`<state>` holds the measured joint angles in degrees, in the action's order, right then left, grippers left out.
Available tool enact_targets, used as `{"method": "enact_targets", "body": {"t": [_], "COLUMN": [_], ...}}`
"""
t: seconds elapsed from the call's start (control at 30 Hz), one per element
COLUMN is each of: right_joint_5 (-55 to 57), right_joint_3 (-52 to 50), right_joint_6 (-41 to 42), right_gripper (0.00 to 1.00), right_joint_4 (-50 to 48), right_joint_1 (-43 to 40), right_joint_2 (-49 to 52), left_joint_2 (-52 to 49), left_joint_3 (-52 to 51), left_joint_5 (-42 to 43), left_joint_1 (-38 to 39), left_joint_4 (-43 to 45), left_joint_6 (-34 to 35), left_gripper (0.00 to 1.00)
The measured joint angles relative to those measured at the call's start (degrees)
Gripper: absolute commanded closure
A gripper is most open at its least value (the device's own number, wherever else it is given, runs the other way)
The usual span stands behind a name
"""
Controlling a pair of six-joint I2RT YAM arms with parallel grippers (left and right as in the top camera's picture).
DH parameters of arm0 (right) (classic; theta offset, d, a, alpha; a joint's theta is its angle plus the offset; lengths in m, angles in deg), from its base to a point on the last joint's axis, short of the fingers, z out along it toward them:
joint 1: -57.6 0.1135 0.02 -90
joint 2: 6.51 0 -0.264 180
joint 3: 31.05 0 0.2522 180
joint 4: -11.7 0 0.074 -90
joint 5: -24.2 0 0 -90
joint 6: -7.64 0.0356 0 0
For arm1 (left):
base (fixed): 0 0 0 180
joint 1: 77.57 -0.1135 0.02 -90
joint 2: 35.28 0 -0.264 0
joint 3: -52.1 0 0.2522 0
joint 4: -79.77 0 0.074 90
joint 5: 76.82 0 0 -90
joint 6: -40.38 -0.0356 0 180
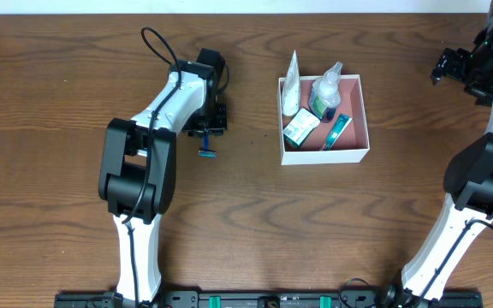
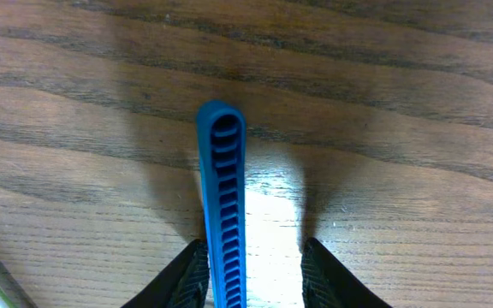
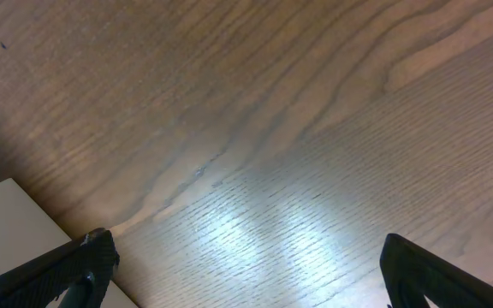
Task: Pack container
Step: 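Lower the left gripper over the blue razor and grasp it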
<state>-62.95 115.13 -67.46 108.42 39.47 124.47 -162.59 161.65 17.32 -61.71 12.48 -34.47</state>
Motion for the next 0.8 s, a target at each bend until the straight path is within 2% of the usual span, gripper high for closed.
{"method": "enact_targets", "body": {"t": [0.07,0.17,0.33,0.37,0.4,0.8], "right_joint_5": [0.0,0.0,0.0,0.0,0.0,0.0], "right_joint_3": [0.0,0.0,0.0,0.0,0.0,0.0], "right_joint_6": [0.0,0.0,0.0,0.0,0.0,0.0], "right_gripper": [0.01,0.01,0.01,0.01,0.01,0.01], "right_joint_4": [0.0,0.0,0.0,0.0,0.0,0.0], "right_joint_1": [0.0,0.0,0.0,0.0,0.0,0.0], "right_joint_2": [0.0,0.0,0.0,0.0,0.0,0.0], "left_joint_2": [0.0,0.0,0.0,0.0,0.0,0.0], "left_joint_3": [0.0,0.0,0.0,0.0,0.0,0.1], "left_joint_5": [0.0,0.0,0.0,0.0,0.0,0.0], "left_joint_1": [0.0,0.0,0.0,0.0,0.0,0.0], "left_joint_4": [0.0,0.0,0.0,0.0,0.0,-0.2], "left_joint_6": [0.0,0.2,0.1,0.0,0.3,-0.1], "left_gripper": [0.68,0.76,0.81,0.89,0.91,0.94]}}
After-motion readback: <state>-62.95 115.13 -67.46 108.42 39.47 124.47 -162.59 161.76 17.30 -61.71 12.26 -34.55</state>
